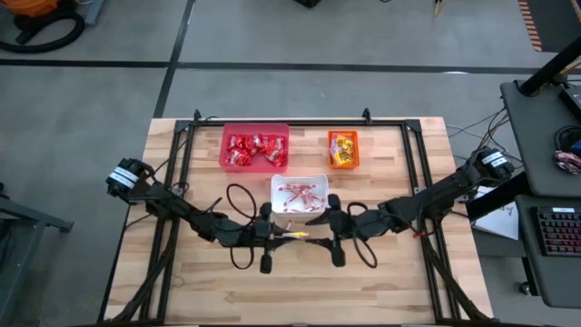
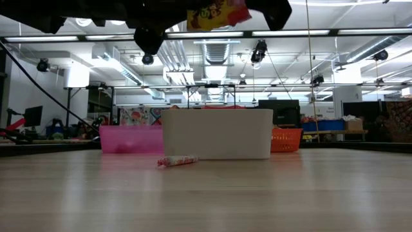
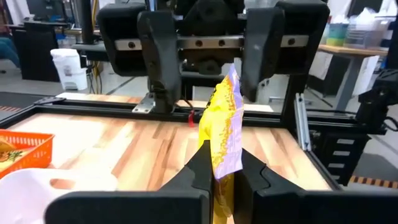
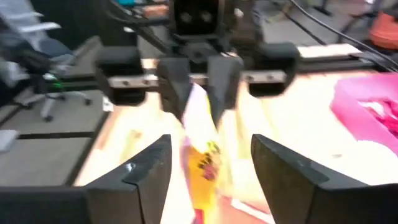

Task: Sort candy
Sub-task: Put the yellow candy into the orange bin

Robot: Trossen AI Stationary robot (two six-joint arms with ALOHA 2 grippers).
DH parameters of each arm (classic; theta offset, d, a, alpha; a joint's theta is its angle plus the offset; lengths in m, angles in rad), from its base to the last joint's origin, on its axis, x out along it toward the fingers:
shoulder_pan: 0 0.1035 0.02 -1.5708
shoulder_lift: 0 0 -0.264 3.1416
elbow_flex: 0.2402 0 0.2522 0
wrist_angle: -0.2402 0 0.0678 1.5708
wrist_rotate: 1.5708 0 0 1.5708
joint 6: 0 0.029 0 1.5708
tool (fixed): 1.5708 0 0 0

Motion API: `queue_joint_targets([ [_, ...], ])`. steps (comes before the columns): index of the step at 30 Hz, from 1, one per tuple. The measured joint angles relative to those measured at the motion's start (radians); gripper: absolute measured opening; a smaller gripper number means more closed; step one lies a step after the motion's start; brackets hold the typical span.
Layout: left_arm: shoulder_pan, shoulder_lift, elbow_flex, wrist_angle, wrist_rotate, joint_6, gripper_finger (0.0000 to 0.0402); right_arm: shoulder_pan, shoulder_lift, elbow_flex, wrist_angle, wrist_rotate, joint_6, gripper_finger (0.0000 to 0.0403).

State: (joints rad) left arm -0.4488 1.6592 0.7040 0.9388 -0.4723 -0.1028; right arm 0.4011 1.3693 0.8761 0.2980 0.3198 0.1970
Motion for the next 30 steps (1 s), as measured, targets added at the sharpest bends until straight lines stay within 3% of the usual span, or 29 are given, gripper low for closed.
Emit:
queue_joint_targets([
  [10, 0.005, 0.0, 0.006, 0.019, -0.017, -0.004, 0.0004, -0.002, 0.025, 0.0, 0.01, 0.022, 0.013, 0.0194],
  [18, 0.007, 0.009, 0.032, 0.018, -0.019, 0.009, 0.0003, -0.011, 0.042, 0.0, 0.059, 0.013, 0.01, 0.0116],
  [24, 0.007, 0.021, 0.049, 0.015, -0.02, 0.032, 0.0003, -0.014, 0.045, 0.0, 0.06, -0.025, -0.026, 0.0029],
  [30, 0.008, 0.016, 0.048, 0.022, -0.019, 0.031, 0.0016, -0.015, 0.031, 0.0, 0.055, -0.032, -0.014, 0.0016],
])
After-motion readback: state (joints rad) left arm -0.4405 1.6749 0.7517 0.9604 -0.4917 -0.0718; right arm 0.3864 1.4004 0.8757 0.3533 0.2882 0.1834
